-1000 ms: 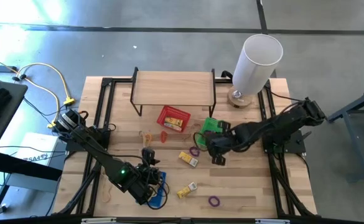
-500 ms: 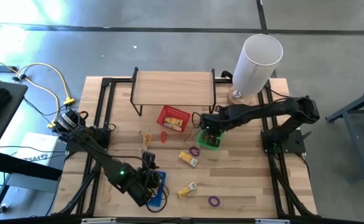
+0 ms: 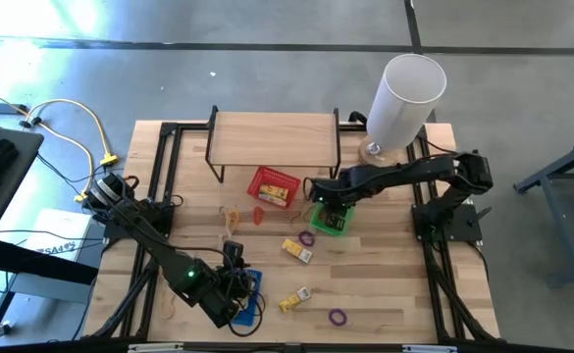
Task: Pick & Place Office Desk Supplies
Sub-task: Put the yellow spring keychain into the green bin, then put the yellow crayon box into the red bin
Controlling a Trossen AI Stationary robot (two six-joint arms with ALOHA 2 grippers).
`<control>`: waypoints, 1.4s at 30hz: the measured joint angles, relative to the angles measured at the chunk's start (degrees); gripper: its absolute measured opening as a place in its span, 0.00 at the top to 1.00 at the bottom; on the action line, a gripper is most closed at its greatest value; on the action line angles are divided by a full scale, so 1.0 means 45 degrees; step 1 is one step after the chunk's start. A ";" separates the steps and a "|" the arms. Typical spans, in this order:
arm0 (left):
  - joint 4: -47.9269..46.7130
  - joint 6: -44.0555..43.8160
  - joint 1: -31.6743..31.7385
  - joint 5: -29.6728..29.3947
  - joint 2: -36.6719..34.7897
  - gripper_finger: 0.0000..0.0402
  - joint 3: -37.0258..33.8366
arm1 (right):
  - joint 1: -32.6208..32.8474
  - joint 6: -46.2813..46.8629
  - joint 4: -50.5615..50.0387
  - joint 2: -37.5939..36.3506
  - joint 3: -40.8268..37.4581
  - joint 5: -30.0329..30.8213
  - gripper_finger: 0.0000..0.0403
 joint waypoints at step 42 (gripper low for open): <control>0.0243 0.0704 0.0010 -0.0024 0.0000 0.57 -0.0005 | 0.5126 -0.0274 0.3418 -0.4110 0.0564 0.0174 0.52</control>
